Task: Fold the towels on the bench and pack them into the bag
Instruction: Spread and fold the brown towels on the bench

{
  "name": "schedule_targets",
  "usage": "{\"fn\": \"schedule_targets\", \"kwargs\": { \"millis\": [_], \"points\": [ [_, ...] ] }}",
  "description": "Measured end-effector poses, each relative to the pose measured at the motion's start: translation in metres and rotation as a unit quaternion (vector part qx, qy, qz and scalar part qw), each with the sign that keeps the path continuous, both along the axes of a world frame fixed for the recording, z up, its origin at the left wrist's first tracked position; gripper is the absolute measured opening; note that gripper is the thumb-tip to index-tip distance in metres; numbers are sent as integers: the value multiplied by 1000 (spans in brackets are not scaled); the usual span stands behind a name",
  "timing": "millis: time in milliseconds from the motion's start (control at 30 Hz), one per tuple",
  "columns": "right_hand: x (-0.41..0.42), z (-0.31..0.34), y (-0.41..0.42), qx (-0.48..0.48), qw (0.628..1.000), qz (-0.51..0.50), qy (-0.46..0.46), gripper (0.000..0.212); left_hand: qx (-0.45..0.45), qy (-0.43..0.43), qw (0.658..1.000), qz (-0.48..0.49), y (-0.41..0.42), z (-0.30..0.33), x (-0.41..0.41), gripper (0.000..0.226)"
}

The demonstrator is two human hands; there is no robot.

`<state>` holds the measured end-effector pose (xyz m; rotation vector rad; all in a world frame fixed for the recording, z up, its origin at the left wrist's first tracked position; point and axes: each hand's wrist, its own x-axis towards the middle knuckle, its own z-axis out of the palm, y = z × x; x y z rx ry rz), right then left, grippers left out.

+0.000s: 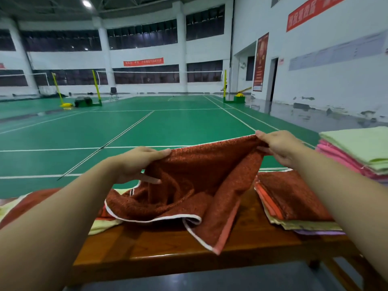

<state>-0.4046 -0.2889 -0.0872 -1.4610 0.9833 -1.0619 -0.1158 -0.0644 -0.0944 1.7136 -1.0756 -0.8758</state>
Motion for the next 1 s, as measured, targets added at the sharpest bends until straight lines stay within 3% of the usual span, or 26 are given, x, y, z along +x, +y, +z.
{"fn": "schedule_targets", "kwargs": {
  "millis": [100,233,300,433,633,1000],
  "points": [
    [-9,-2,5,-174,949,-64,254,56,17,-89,995,36,-4,-3,7,57],
    [-12,-1,7,-216,912,-44,347,78,5,-161,982,99,-9,-6,18,68],
    [-7,-2,6,-231,904,-70,353,89,-19,-207,966,152,-16,-5,18,77],
    [4,2,8,-261,894,-160,328,94,-59,-304,915,256,-28,8,5,73],
    [0,30,15,-309,875,-227,296,95,-88,-436,848,289,-28,35,2,73],
    [1,56,-10,-302,867,-228,323,102,-103,-470,833,272,-28,66,36,83]
  ]
}}
